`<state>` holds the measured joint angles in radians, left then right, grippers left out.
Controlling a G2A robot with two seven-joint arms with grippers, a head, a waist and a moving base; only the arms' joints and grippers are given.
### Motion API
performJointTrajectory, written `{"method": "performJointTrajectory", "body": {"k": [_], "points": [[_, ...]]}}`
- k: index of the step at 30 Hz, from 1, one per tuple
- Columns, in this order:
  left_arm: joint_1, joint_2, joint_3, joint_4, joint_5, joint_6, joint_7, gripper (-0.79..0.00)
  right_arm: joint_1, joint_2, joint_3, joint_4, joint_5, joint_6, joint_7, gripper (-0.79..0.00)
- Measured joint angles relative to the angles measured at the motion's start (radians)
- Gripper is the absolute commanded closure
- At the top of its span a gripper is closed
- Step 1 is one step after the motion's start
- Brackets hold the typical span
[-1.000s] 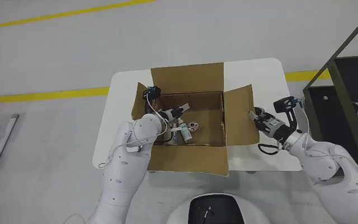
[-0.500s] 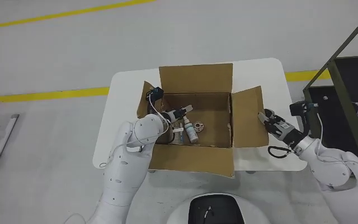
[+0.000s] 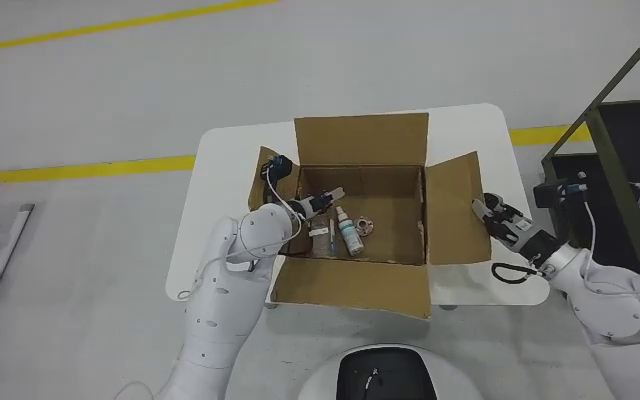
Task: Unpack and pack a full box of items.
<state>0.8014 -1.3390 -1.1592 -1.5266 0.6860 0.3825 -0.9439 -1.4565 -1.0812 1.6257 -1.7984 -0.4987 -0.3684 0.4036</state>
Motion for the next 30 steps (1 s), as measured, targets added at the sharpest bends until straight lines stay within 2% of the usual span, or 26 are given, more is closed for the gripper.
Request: {"method": "performJointTrajectory", "body": {"k": [2, 4, 7, 9, 13, 17, 23, 30], "points": [[0.012, 0.001, 0.012, -0.012, 0.023, -0.025, 0.022, -0.785, 0.0, 0.0, 0.001, 0.001, 0.0, -0.005, -0.007, -0.185], [0.018, 0.003, 0.032, -0.03, 0.063, -0.055, 0.024, -0.785, -0.001, 0.0, 0.003, 0.001, 0.0, -0.006, -0.012, -0.172], [0.016, 0.005, 0.065, -0.048, 0.126, -0.076, -0.001, -0.785, -0.003, 0.001, 0.006, -0.003, 0.001, -0.009, -0.019, -0.095], [0.015, 0.006, 0.09, -0.051, 0.169, -0.089, -0.018, -0.785, -0.005, 0.001, 0.005, -0.007, -0.001, -0.018, -0.023, -0.089], [-0.005, 0.003, 0.147, -0.029, 0.24, -0.099, -0.103, -0.785, -0.008, 0.0, -0.005, -0.007, -0.008, -0.023, -0.031, -0.003], [-0.025, -0.006, 0.196, 0.003, 0.274, -0.092, -0.143, -0.785, -0.006, 0.0, -0.009, -0.005, -0.011, -0.021, -0.039, 0.0], [-0.057, -0.02, 0.269, 0.099, 0.389, -0.09, -0.11, -0.785, -0.005, -0.001, -0.013, -0.003, -0.014, -0.024, -0.049, 0.0], [-0.066, -0.025, 0.28, 0.12, 0.41, -0.092, -0.093, -0.785, -0.005, -0.001, -0.015, 0.002, -0.016, -0.023, -0.056, 0.0]]}}
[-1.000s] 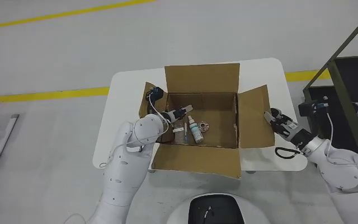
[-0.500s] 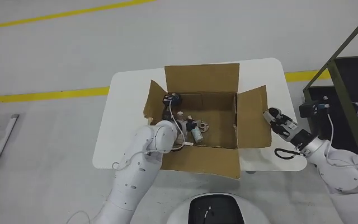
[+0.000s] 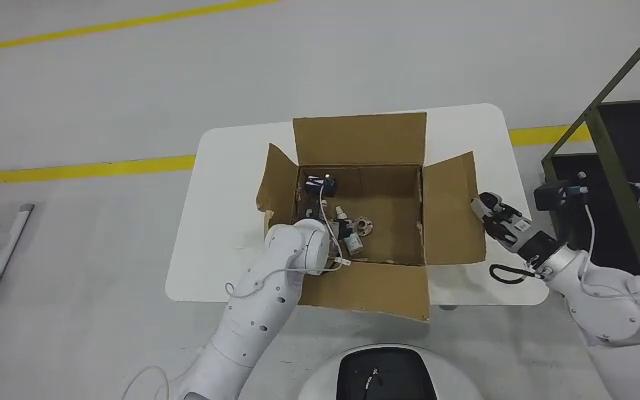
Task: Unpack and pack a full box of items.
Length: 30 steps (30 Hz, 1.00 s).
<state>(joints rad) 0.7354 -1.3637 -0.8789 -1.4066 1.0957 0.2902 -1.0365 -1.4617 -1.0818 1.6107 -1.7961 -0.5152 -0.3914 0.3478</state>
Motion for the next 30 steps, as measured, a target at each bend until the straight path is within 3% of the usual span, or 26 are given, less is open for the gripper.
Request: {"method": "performJointTrajectory", "body": {"k": [18, 30], "points": [[0.007, -0.001, -0.008, 0.013, 0.015, -0.001, 0.026, -0.785, -0.002, 0.001, 0.002, 0.011, -0.001, -0.009, -0.009, 0.0], [-0.059, -0.035, 0.057, 0.123, 0.151, 0.098, -0.061, -0.785, -0.013, 0.003, 0.019, 0.01, 0.002, -0.013, -0.005, 0.0]]}}
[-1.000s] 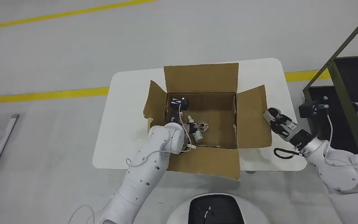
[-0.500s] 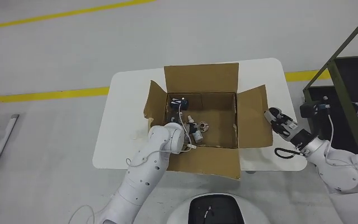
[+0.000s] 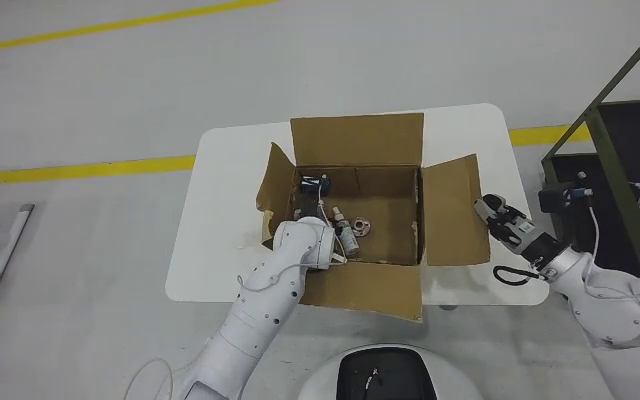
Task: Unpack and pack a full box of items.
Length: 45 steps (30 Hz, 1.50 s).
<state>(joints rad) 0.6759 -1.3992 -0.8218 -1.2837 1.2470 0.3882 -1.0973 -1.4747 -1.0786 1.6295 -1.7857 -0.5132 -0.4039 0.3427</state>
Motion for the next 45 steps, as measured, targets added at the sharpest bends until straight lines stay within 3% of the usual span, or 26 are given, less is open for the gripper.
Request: {"method": "performJointTrajectory", "body": {"k": [11, 15, 17, 20, 22, 27, 35, 45], "points": [[-0.034, -0.034, 0.03, 0.057, 0.033, -0.002, -0.018, -0.785, 0.002, 0.0, -0.002, 0.005, 0.004, -0.002, 0.001, 0.0], [-0.037, -0.042, 0.033, 0.064, 0.058, 0.003, -0.025, -0.462, 0.003, 0.001, -0.003, 0.007, 0.004, -0.003, 0.002, 0.0], [-0.04, -0.045, 0.038, 0.067, 0.088, 0.009, -0.034, -0.416, 0.005, 0.001, -0.003, 0.007, 0.003, -0.004, 0.001, 0.0], [-0.039, -0.05, 0.046, 0.065, 0.134, 0.018, -0.045, -0.474, 0.006, 0.001, -0.001, 0.008, 0.003, -0.005, 0.002, 0.0], [-0.034, -0.052, 0.047, 0.062, 0.157, 0.02, -0.055, -0.437, 0.006, 0.001, 0.0, 0.008, 0.004, -0.005, 0.002, 0.0], [-0.021, -0.06, 0.045, 0.059, 0.182, 0.012, -0.069, -0.462, 0.005, 0.002, 0.002, 0.008, 0.003, -0.005, 0.001, 0.0], [-0.013, -0.076, 0.025, 0.069, 0.168, 0.002, -0.085, -0.61, 0.003, 0.002, 0.002, 0.008, 0.004, -0.007, 0.0, 0.0], [-0.011, -0.094, 0.01, 0.101, 0.192, -0.001, -0.079, -0.508, -0.002, 0.003, 0.004, 0.004, 0.001, -0.008, -0.004, 0.0]]}}
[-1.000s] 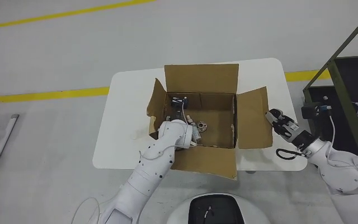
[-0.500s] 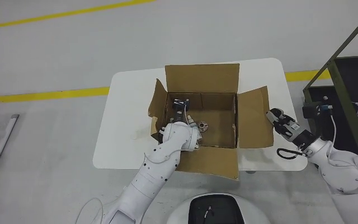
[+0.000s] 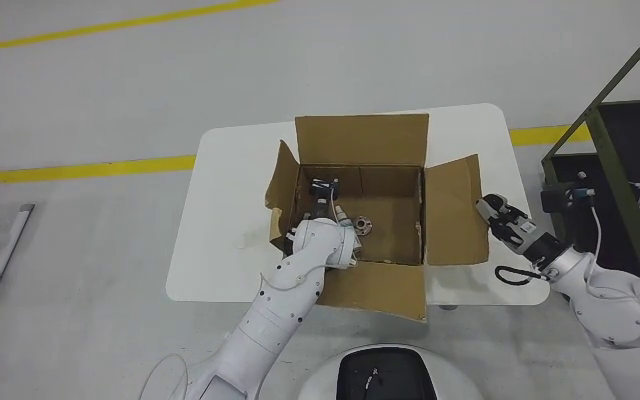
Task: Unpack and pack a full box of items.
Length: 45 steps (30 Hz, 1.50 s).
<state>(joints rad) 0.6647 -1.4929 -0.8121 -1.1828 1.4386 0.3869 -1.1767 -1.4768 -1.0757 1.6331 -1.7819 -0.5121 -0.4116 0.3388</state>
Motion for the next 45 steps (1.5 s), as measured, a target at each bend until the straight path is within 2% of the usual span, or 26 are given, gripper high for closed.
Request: {"method": "performJointTrajectory", "body": {"k": [4, 6, 8, 21, 24, 25, 26, 27, 28, 32, 36, 45], "points": [[0.003, -0.007, -0.005, 0.014, 0.005, -0.007, -0.004, -0.514, -0.001, 0.0, 0.0, -0.001, -0.001, 0.0, -0.001, 0.0], [0.004, -0.011, -0.009, 0.022, 0.001, -0.012, -0.007, -0.554, -0.001, 0.0, -0.001, -0.001, -0.001, -0.001, -0.001, 0.0], [0.005, -0.015, -0.012, 0.033, -0.004, -0.015, -0.009, -0.56, 0.0, 0.0, -0.004, 0.0, 0.0, -0.003, -0.002, 0.0], [-0.005, -0.038, -0.03, 0.092, -0.004, -0.039, 0.001, -0.474, 0.002, 0.0, -0.01, 0.002, 0.0, 0.0, -0.004, 0.0], [-0.009, -0.043, -0.032, 0.102, -0.001, -0.042, 0.005, -0.376, 0.002, 0.0, -0.011, 0.002, -0.001, 0.0, -0.005, 0.0], [-0.01, -0.045, -0.033, 0.106, 0.0, -0.044, 0.007, -0.28, 0.002, 0.0, -0.011, 0.002, -0.001, 0.0, -0.005, 0.0], [-0.01, -0.047, -0.034, 0.108, 0.0, -0.045, 0.008, -0.225, 0.003, 0.0, -0.011, 0.003, -0.001, 0.0, -0.005, 0.0], [-0.011, -0.048, -0.036, 0.111, 0.0, -0.046, 0.01, -0.055, 0.003, 0.0, -0.011, 0.003, -0.001, 0.0, -0.005, 0.0], [-0.011, -0.05, -0.038, 0.115, 0.0, -0.047, 0.012, 0.0, 0.003, 0.0, -0.012, 0.004, 0.0, 0.001, -0.005, 0.0], [-0.008, -0.056, -0.05, 0.112, -0.014, -0.052, 0.022, 0.0, 0.006, 0.0, -0.013, 0.006, 0.002, 0.001, -0.004, 0.0], [0.002, -0.056, -0.072, 0.068, -0.032, -0.075, 0.022, 0.0, 0.009, 0.0, -0.013, 0.009, 0.001, -0.002, -0.006, 0.0], [0.067, -0.036, -0.146, -0.133, -0.001, -0.124, -0.008, 0.0, 0.015, 0.001, -0.008, 0.006, 0.003, -0.005, -0.006, 0.0]]}}
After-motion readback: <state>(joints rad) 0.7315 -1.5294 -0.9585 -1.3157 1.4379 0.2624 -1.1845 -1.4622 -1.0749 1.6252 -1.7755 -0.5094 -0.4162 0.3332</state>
